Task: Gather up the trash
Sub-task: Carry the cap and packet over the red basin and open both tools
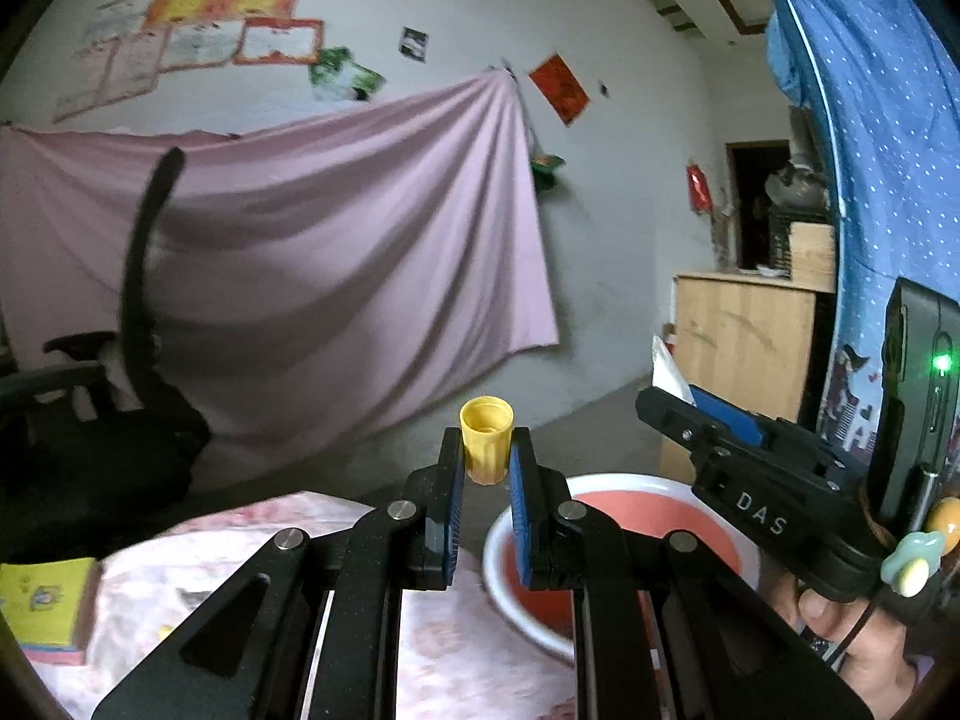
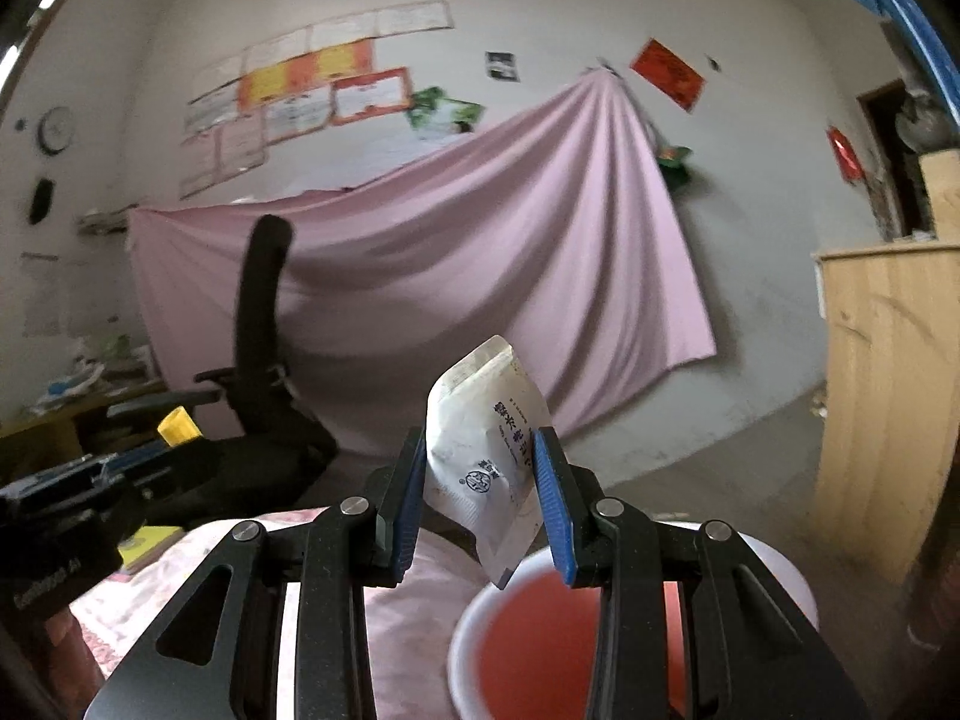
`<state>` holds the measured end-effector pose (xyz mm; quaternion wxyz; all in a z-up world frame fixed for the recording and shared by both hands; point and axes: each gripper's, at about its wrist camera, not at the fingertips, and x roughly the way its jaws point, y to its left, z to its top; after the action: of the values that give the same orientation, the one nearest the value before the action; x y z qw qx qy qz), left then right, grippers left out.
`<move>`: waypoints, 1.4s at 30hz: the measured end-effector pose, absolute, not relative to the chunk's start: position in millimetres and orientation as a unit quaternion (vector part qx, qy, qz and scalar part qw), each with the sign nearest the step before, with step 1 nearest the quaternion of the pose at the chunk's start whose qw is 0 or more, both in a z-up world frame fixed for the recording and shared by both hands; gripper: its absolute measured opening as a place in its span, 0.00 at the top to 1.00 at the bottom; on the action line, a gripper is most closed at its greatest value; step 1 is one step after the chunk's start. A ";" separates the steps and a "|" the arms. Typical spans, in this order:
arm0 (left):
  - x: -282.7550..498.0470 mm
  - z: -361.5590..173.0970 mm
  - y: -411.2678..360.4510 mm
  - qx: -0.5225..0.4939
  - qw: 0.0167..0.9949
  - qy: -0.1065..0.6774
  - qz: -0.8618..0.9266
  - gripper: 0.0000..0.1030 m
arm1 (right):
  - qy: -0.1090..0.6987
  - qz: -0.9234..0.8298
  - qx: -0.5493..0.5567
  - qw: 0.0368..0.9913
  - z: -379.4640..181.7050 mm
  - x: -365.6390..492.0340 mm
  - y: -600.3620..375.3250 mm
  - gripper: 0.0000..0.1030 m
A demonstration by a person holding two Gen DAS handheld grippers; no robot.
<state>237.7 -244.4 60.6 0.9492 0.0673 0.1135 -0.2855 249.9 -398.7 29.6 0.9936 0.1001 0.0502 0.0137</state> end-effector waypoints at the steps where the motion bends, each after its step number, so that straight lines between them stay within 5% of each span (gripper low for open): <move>1: 240.5 59.3 -250.7 0.069 0.947 0.119 -0.290 0.89 | 0.055 0.008 0.105 0.993 28.3 250.7 -404.4 0.68; 18: 280.8 34.6 -318.1 0.070 0.918 0.232 -0.313 0.89 | 0.143 -0.052 0.179 0.972 5.8 265.4 -466.3 0.62; 25: 294.1 28.8 -319.7 0.053 0.912 0.266 -0.307 0.66 | 0.154 -0.050 0.181 0.970 3.7 266.8 -469.2 0.56; 42: 289.3 48.1 -250.0 -0.010 0.939 0.243 -0.242 0.53 | 0.130 -0.038 0.158 0.978 18.0 262.7 -452.8 0.52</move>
<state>289.3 -250.0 48.1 0.9391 -0.0098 0.2433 -0.2424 262.7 -452.8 18.0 0.9781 0.1581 0.1300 -0.0382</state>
